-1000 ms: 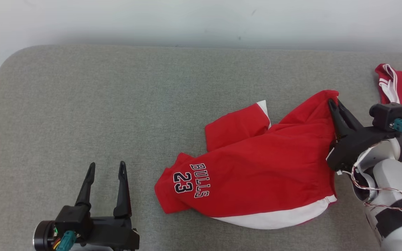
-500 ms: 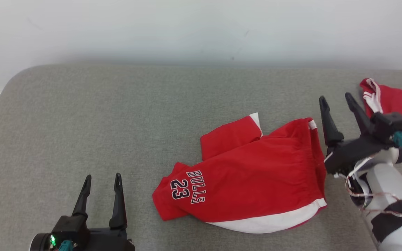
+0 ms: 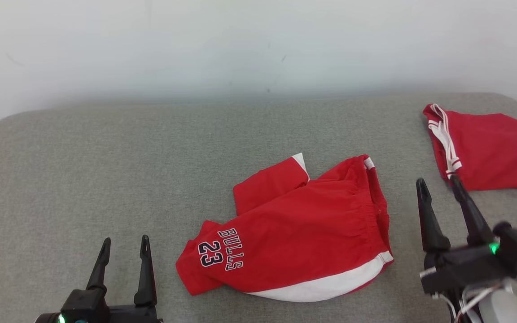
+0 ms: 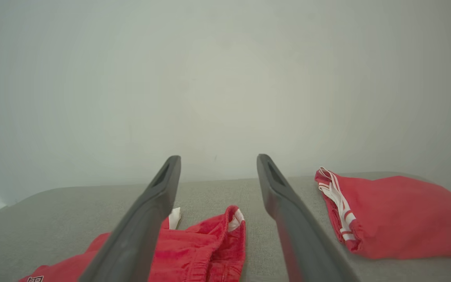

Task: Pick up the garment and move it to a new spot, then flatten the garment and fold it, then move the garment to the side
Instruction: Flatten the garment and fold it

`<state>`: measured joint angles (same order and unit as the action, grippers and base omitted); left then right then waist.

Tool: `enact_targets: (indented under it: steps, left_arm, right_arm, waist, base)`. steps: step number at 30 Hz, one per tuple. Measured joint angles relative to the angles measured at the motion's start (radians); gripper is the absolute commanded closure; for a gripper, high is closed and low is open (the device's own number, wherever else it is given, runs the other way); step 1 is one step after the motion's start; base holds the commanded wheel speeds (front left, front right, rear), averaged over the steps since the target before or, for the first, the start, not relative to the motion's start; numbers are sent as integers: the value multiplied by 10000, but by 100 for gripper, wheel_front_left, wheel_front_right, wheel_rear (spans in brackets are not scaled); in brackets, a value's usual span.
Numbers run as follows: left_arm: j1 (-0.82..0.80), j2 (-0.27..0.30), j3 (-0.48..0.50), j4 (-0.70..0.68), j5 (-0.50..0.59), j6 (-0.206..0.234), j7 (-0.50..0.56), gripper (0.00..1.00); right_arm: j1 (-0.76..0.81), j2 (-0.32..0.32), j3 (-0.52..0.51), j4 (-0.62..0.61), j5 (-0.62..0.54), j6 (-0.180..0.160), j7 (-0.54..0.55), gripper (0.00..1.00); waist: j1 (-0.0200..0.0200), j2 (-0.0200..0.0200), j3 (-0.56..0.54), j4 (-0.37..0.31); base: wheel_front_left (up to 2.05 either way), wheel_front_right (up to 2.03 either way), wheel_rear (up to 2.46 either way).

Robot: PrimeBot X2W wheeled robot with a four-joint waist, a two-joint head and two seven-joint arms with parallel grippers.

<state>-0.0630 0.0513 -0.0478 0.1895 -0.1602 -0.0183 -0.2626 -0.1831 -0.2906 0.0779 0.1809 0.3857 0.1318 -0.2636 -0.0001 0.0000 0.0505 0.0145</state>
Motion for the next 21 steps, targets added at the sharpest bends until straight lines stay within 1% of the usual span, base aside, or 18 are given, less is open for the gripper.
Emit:
enact_targets:
  steps: [5, 10, 15, 21]
  left_arm:
    - [-2, 27, 67, 29, 86, -88, 0, 0]
    - [3, 44, 12, 82, 293, -90, 0, 0]
    - [13, 178, -125, 295, 481, -90, 0, 0]
    - [-13, 276, -387, 1051, 401, -426, 228, 0]
  right_arm:
    - [1418, 610, -462, -1306, -514, 0, 0, 0]
    - [2609, 1643, -669, -2090, -805, 0, 6, 0]
    - [2871, 1927, -617, -2351, -1091, 0, 82, 0]
    - [2776, 2004, -566, -2372, -1223, 0, 127, 0]
  waist:
    - [1, 0, 4, -122]
    - [0, 0, 51, -195]
    - [0, 1, 140, -302]
    - [1, 0, 286, -433]
  base:
    - [0, 0, 0]
    - [0, 0, 0]
    - [0, 0, 0]
    - [0, 0, 0]
